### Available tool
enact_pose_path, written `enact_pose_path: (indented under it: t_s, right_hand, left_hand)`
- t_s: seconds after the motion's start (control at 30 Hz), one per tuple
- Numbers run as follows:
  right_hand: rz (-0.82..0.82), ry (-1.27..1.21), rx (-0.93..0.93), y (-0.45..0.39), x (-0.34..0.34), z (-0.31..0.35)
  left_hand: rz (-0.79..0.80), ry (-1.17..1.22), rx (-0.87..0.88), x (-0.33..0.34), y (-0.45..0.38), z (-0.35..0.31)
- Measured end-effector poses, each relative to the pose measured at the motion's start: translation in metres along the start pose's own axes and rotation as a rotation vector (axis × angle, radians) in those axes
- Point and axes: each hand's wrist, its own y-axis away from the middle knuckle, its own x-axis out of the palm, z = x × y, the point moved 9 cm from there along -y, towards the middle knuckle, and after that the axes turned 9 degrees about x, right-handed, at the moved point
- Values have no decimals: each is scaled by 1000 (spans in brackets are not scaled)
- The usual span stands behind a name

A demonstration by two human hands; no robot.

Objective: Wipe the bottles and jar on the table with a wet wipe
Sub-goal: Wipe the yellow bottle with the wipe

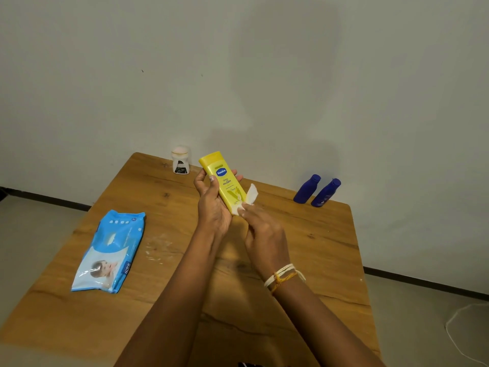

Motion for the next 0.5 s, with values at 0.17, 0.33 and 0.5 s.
enact_pose_path:
  t_s: [0.17,0.33,0.5]
  right_hand:
    - [107,-322,422,-26,14,-45]
    - [336,-450,591,-77,65,-62]
    - [389,-495,579,-120,123,-74]
  left_hand:
    - [-12,-122,-2,-8,-13,1]
    - [53,-265,-35,-13,-36,12]
    - [102,-488,-34,-28,-83,14]
